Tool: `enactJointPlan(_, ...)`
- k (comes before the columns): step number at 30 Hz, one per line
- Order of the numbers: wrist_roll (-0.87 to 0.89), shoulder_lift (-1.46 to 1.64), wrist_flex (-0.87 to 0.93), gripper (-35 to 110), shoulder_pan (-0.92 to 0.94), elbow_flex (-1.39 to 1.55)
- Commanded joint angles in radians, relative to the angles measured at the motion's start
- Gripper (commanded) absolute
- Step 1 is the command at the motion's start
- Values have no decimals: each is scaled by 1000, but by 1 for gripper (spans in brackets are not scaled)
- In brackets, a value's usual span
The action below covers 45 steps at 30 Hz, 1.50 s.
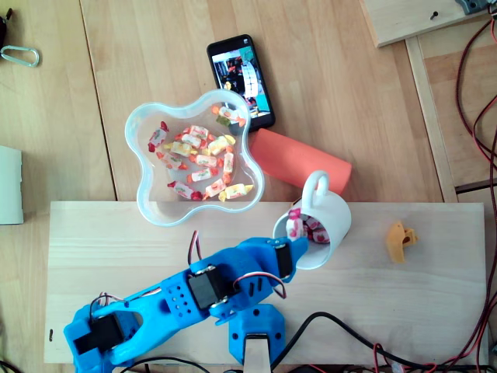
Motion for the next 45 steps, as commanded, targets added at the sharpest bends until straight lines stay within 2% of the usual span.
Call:
enactJointPlan(1,21,11,-48,-3,2,-14)
enactJointPlan(24,25,-48,-46,-3,21,-23)
enactJointPlan(32,20,-40,110,-3,95,-46)
enactJointPlan(45,2,-43,124,-3,94,-58)
